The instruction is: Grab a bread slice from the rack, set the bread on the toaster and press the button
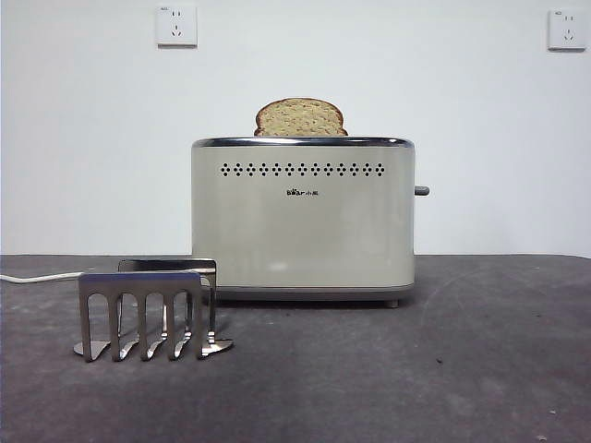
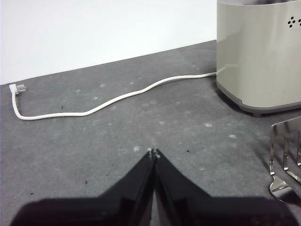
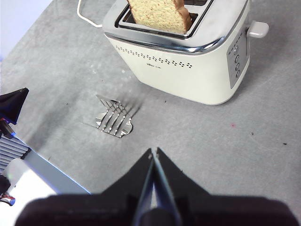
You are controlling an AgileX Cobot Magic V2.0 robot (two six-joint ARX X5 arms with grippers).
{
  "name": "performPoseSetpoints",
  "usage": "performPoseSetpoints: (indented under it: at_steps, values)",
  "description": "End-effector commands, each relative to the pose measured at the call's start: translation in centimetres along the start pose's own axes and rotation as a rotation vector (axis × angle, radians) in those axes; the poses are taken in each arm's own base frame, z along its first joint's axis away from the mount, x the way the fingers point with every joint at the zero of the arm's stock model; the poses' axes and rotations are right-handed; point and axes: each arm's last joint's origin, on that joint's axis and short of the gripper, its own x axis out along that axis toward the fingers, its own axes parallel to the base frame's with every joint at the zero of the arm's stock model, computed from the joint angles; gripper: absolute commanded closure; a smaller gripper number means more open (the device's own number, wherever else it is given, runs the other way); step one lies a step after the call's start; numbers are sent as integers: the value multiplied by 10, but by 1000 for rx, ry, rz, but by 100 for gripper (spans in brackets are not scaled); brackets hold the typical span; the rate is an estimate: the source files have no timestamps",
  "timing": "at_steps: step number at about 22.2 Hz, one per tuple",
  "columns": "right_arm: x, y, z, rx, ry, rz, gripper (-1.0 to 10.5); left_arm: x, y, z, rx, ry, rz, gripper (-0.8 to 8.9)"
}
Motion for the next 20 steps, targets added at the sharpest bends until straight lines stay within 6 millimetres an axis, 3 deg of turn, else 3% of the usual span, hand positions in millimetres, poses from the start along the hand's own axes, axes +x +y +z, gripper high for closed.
performPoseSetpoints:
  at_steps: [1, 4, 6, 9, 12, 15, 20]
  values:
    - [1, -1, -1, -6, 4, -2, 946, 1, 0, -5, -13, 13, 2, 817]
    - [0, 0, -1, -51, 1, -8, 946, 1, 0, -5, -12, 14, 2, 817]
    - [-11, 3, -4, -133, -39, -71, 946, 1, 0, -5, -12, 14, 2, 817]
    - [-24, 9, -9, -161, -269, -128, 946, 1, 0, -5, -13, 13, 2, 817]
    - [-16, 6, -40, -210, -425, -191, 946, 1, 0, -5, -12, 14, 2, 817]
    - [6, -8, -78, -168, -553, -294, 946, 1, 0, -5, -12, 14, 2, 817]
    - [28, -22, -121, -104, -625, -420, 946, 1, 0, -5, -13, 14, 2, 817]
